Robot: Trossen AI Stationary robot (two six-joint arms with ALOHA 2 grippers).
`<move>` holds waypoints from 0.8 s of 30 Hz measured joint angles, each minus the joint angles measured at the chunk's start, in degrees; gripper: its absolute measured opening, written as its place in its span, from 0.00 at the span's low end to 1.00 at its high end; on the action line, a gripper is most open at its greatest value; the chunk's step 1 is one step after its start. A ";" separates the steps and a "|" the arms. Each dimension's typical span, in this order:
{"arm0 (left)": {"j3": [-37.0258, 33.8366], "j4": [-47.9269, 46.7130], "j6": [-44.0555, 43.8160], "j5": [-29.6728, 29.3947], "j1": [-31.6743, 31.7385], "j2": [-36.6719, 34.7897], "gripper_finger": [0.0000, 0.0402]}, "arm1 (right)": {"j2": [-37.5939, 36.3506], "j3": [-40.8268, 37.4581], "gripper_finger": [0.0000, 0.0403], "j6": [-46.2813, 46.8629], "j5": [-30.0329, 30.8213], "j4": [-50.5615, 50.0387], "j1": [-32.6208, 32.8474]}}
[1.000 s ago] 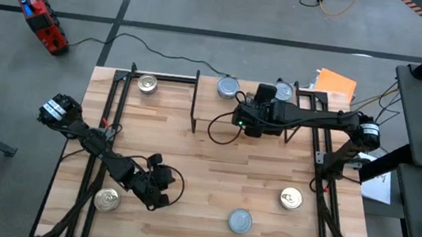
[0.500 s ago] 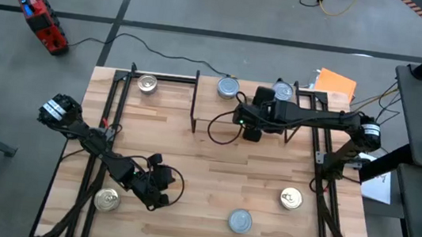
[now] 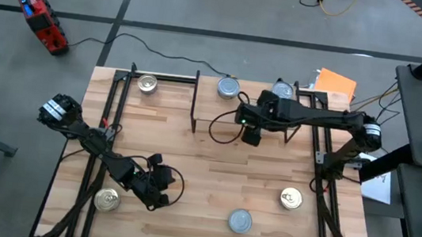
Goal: Stack canned seafood by type on shelf
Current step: Stack the blue-pink tuna can on top of the other blue-pink tuna can
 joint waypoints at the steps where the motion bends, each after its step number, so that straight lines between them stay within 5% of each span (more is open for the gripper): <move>1: 0.00 0.00 -0.01 0.04 0.00 0.00 0.00 | -0.41 1.49 0.88 1.46 -1.26 -1.17 0.18; 8: 0.00 -0.12 -0.22 0.70 0.00 -0.01 0.00 | -6.79 8.68 0.85 12.75 -14.59 -2.90 0.00; 16: 0.00 -0.67 -2.24 4.99 0.78 -1.92 0.00 | -17.87 6.02 0.67 30.09 -29.50 2.38 3.69; 24: 0.00 -0.82 -0.11 9.87 2.64 -6.03 0.00 | -21.16 -3.83 0.43 45.69 -27.33 6.42 20.16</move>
